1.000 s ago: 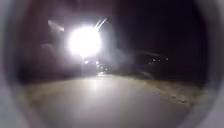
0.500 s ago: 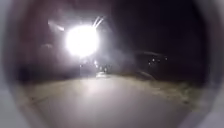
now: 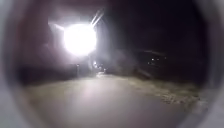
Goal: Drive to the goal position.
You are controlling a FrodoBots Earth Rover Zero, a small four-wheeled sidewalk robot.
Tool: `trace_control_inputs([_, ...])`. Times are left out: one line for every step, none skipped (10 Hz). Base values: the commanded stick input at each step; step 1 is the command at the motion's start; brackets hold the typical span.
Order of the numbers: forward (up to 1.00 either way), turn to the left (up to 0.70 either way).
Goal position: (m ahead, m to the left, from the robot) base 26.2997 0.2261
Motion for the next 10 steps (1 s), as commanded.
trace_control_inputs([1.0, 0.0])
trace_control_inputs([1.0, 0.0])
trace_control_inputs([1.0, 0.0])
trace_control_inputs([1.0, 0.0])
trace_control_inputs([1.0, 0.0])
trace_control_inputs([1.0, 0.0])
trace_control_inputs([1.0, 0.06])
trace_control_inputs([1.0, 0.17])
trace_control_inputs([1.0, 0.31])
trace_control_inputs([1.0, 0.18])
